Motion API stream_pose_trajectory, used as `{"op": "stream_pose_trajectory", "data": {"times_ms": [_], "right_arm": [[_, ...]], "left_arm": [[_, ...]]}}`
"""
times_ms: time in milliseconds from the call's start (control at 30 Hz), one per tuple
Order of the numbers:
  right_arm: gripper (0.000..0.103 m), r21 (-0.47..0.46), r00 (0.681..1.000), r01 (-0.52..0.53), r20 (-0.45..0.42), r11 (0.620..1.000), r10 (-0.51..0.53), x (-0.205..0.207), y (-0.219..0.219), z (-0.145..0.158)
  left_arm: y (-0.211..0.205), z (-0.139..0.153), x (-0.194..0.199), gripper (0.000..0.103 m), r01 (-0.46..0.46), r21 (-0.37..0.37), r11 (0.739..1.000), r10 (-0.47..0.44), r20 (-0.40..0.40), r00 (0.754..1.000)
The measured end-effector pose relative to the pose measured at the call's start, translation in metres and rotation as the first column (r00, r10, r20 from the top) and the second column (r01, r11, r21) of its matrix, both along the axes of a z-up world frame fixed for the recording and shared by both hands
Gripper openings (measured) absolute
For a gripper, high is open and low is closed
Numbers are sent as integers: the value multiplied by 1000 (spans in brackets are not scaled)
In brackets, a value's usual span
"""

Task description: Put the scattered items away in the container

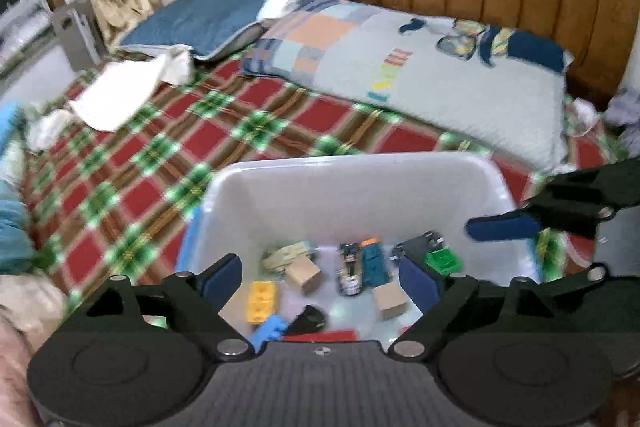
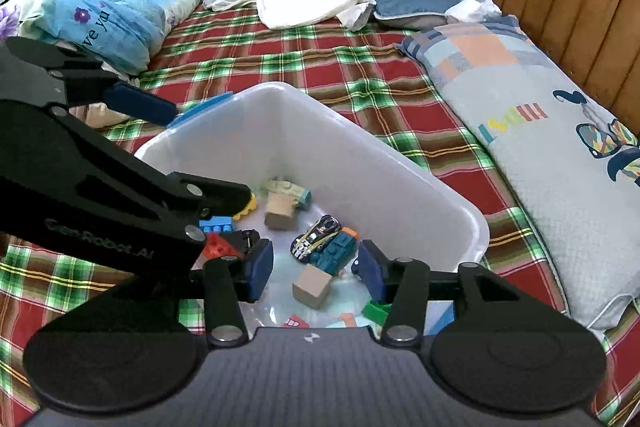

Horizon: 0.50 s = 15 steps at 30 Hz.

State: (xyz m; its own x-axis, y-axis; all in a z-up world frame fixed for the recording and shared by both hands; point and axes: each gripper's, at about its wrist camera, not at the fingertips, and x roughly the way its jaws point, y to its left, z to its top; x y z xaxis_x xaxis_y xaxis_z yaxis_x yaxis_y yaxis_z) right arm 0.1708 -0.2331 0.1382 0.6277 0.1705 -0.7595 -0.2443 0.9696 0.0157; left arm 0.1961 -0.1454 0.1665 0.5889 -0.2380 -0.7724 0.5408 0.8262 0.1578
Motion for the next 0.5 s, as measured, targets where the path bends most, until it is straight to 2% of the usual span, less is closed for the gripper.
{"op": "stream_pose_trajectory", "data": {"times_ms": [100, 267, 400, 500], "right_arm": [[53, -2, 1000, 0, 13, 1000, 0, -3, 0, 3], [54, 0, 1000, -2, 23, 1000, 2, -10, 0, 9], [54, -5, 999, -10, 48, 1000, 11, -16, 0, 15], [54, -7, 999, -12, 44, 1000, 12, -15, 0, 16]], "left_arm": [[6, 12, -8, 88, 30, -54, 998, -29, 18, 999], [12, 29, -12, 88, -3, -99, 995, 9, 53, 999], [16, 35, -20, 88, 30, -174, 984, -14, 93, 996], [10, 35, -21, 88, 53, -190, 980, -41, 65, 997]]}}
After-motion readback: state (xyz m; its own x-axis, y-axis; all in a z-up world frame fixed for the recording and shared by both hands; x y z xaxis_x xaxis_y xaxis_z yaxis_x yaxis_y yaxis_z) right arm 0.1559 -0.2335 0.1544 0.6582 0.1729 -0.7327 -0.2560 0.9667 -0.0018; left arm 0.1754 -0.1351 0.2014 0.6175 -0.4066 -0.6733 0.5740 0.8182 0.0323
